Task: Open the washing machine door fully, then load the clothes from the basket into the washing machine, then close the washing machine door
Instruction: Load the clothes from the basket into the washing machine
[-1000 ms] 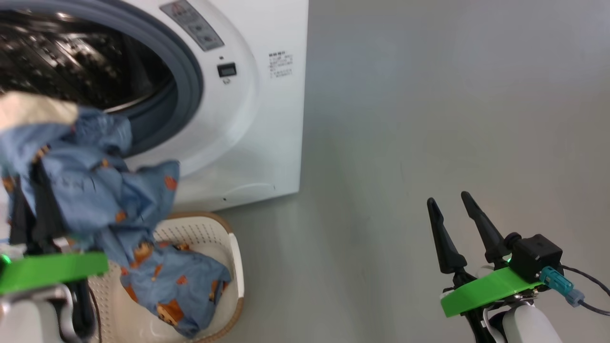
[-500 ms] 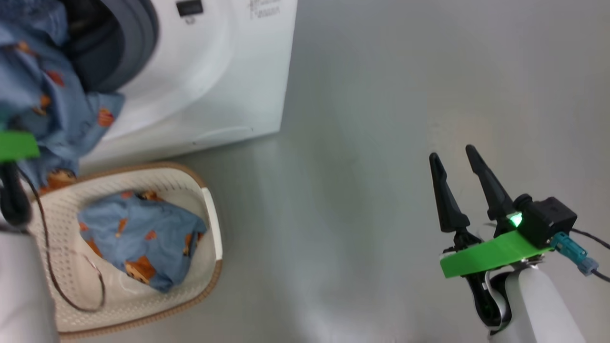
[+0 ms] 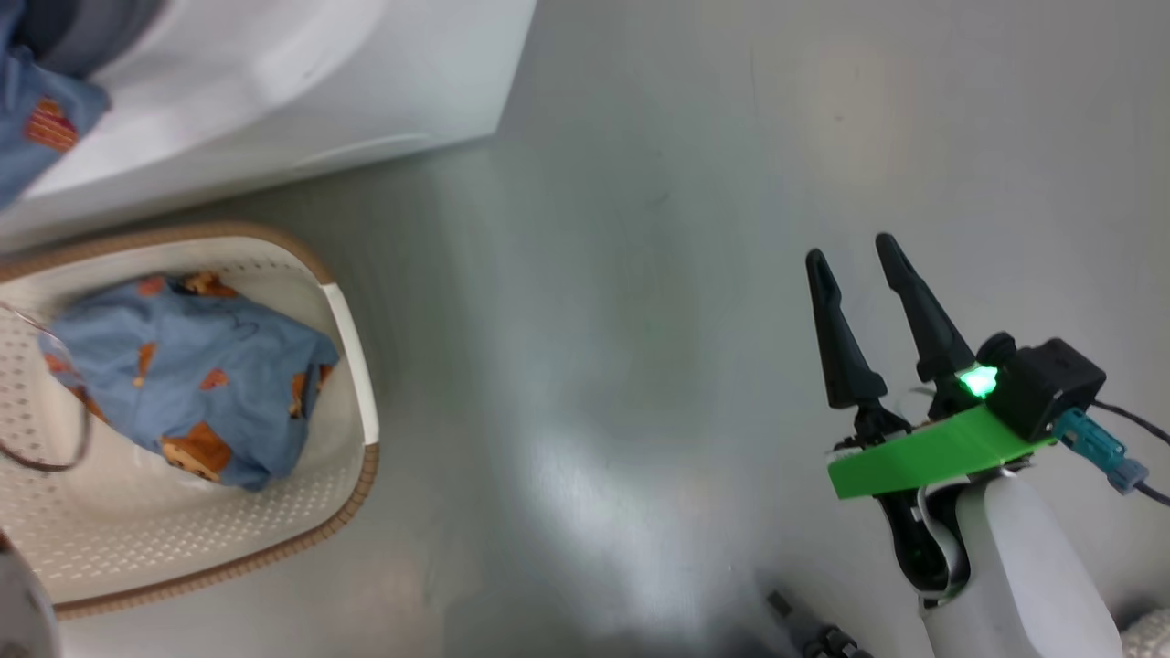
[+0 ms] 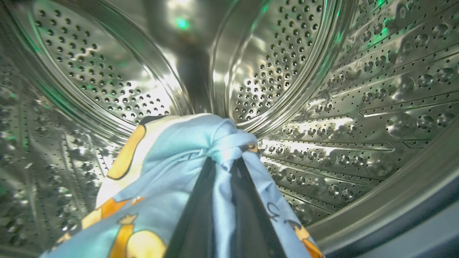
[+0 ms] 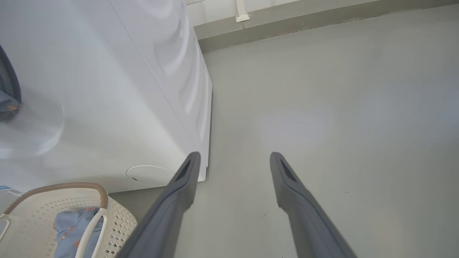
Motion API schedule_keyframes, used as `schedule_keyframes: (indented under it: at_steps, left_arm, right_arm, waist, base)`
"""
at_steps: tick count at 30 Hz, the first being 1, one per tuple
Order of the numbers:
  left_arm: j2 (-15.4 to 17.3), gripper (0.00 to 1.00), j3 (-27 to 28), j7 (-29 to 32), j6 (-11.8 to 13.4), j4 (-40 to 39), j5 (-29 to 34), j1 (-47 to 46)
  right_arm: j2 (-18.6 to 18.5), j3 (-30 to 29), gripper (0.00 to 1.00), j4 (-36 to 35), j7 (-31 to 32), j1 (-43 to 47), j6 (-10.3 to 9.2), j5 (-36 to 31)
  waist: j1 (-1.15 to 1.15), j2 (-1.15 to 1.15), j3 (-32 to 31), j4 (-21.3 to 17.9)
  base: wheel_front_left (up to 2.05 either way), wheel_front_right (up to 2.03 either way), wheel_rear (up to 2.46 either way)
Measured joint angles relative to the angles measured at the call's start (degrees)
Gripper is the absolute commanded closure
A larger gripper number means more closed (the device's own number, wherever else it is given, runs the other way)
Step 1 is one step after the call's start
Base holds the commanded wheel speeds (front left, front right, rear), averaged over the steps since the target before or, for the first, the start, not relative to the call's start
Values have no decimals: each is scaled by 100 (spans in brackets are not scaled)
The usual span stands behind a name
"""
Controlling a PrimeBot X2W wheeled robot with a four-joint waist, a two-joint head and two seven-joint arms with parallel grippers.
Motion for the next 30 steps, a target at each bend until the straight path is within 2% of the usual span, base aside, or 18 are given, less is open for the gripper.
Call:
schedule_keyframes:
  at_steps: [4, 11, 15, 19, 23, 26, 30]
  left_arm:
    - [115, 100, -229, 475, 0, 310, -270, -616]
    - [460, 100, -644, 1825, 0, 549, -853, -1488]
    - [645, 100, -948, 2109, 0, 385, -1094, -1809]
    - [851, 100, -1232, 1671, -1, 46, -1176, -1954]
    - [1224, 100, -1427, 474, 0, -290, -1090, -2151]
    - [1374, 100, -1551, -324, 0, -352, -933, -2247]
    - [1429, 100, -1741, -702, -1, -333, -786, -2340]
  right_arm:
    - [1, 108, 0, -3, 0, -153, 0, 53]
    - [-1, 188, 0, -16, 0, -399, 0, 302]
    - [0, 328, 0, -14, 0, -536, 0, 394]
    - [-2, 403, 0, -16, 0, -607, 0, 438]
    - [-1, 489, 0, -16, 0, -708, 0, 626]
    - [-2, 482, 0, -11, 0, -716, 0, 627]
    - [-2, 474, 0, 0, 0, -720, 0, 626]
  waist:
    - [0, 0, 262, -56]
    - [0, 0, 698, -127]
    - [0, 0, 946, -170]
    - [0, 0, 1110, -216]
    - [0, 0, 1264, -307]
    - [0, 0, 1337, -358]
    - [-1, 0, 1354, -351]
  base:
    - [0, 0, 0]
    - [0, 0, 0]
    - [0, 0, 0]
    - [0, 0, 0]
    - [0, 0, 0]
    - [0, 0, 0]
    - [0, 0, 0]
